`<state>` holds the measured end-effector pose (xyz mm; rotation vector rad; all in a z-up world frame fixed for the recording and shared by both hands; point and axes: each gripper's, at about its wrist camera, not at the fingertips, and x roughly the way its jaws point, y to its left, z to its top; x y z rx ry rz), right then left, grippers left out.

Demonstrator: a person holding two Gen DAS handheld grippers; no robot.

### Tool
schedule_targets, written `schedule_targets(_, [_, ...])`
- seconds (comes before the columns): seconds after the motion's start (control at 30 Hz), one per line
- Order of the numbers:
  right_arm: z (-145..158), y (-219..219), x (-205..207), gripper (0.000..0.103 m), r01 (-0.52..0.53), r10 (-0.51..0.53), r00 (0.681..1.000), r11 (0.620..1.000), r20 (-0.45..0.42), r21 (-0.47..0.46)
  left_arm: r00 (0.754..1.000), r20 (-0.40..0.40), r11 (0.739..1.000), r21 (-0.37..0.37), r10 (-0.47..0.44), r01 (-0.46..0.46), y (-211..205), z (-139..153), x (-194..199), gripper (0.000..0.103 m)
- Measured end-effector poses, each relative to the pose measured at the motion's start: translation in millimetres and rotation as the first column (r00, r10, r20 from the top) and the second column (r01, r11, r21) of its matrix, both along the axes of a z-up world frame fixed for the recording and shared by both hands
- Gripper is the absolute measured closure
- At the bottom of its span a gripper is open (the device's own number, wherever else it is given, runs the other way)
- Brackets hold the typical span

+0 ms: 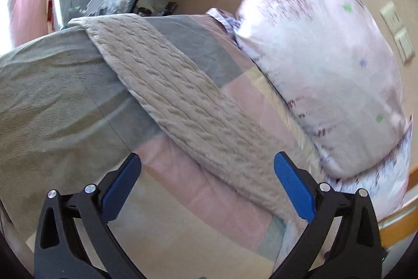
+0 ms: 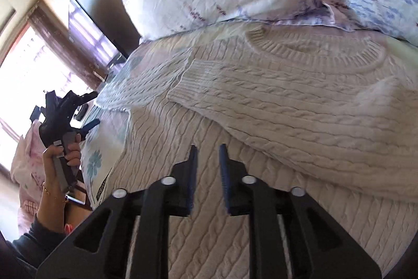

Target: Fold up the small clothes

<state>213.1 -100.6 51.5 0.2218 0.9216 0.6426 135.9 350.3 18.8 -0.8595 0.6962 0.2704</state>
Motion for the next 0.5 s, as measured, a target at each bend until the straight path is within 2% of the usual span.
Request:
schedule_targets(0.03, [4.3,-14.4,0.7,0.048,0.041,-0.041,0.999,0.999,0.014,0.010,0.999,0.017,0.999,-0.035,0.029,-0.029,9.6,-1.5,-2.3,0.004])
schedule_targets(0.1, [20.2,-59.3,7.3,0.030,0.155,-0.157,0.987,0.987,0.044,0.048,0.995,0.041,0.990,-0.103,0.096,-0.092,28.8,-5.3,-6.5,0.020])
schedule_targets(0.13, [24.5,-78.0,4.9,0.030,0.204,-0.207,0.977,0.977,0.053,0.065,0.990,0.044,0.983,-0.137,0.131,-0.124,38.9,-8.0,-7.7,0.025])
schedule_targets(0.2, [27.0,-112.2,13.5,0.029,0.271,-0.276,0.960,0.959,0.050,0.085,0.979,0.048,0.960,-0.209,0.200,-0.186,59.3,-13.7,-11.2,0.042])
schedule_targets(0.23, [24.9,-129.4,5.9,0.028,0.299,-0.304,0.951,0.950,0.049,0.092,0.974,0.044,0.951,-0.233,0.221,-0.205,67.6,-15.9,-11.2,0.047])
schedule_targets(0.3, [27.4,-162.4,-2.2,0.027,0.357,-0.362,0.931,0.929,0.043,0.102,0.969,0.031,0.940,-0.251,0.247,-0.231,81.8,-18.7,-7.7,0.064])
schedule_targets(0.33, [30.5,-179.4,-7.2,0.027,0.372,-0.378,0.925,0.922,0.040,0.107,0.969,0.018,0.943,-0.236,0.245,-0.233,85.8,-17.9,-4.2,0.067])
schedule_targets(0.4, [27.6,-201.4,-16.1,0.027,0.405,-0.412,0.910,0.906,0.036,0.122,0.976,-0.020,0.960,-0.179,0.215,-0.215,87.0,-13.6,9.2,0.085])
schedule_targets(0.43, [26.2,-210.8,-20.4,0.027,0.420,-0.427,0.904,0.898,0.033,0.132,0.980,-0.035,0.968,-0.152,0.197,-0.200,84.8,-10.0,15.9,0.090])
schedule_targets(0.5, [21.5,-228.4,-31.3,0.027,0.445,-0.454,0.891,0.882,0.026,0.154,0.983,-0.026,0.980,-0.079,0.180,-0.182,73.0,8.0,27.9,0.096])
